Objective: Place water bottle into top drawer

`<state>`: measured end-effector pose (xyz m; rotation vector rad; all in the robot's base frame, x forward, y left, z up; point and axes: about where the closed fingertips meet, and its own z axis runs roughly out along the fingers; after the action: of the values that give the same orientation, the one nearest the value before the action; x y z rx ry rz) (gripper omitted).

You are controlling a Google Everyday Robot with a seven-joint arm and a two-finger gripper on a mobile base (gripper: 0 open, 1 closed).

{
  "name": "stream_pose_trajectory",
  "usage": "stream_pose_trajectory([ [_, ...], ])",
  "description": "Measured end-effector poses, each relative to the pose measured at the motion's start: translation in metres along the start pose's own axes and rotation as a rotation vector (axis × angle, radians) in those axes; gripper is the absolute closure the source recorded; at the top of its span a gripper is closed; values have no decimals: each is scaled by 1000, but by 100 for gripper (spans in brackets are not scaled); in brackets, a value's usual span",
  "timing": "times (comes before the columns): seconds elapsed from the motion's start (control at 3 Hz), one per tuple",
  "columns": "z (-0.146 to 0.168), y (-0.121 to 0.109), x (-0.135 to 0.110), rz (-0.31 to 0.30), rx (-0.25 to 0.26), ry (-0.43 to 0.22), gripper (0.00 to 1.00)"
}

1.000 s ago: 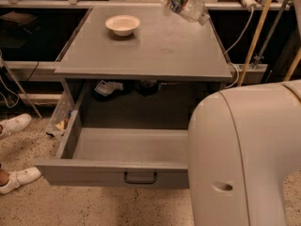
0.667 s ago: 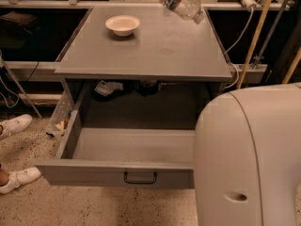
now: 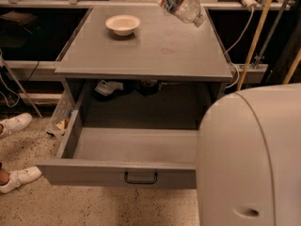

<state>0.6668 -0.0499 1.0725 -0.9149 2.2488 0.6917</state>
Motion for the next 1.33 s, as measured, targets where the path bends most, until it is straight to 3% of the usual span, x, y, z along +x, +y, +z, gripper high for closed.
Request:
stream_pose_trajectory([
  [0.33, -11, 13, -15, -15, 113, -34, 100],
  [0.67, -32, 13, -6, -28, 177, -38, 100],
  [1.0, -32, 13, -6, -28, 177, -38, 100],
  [1.33, -20, 11, 1, -39, 209, -26, 100],
])
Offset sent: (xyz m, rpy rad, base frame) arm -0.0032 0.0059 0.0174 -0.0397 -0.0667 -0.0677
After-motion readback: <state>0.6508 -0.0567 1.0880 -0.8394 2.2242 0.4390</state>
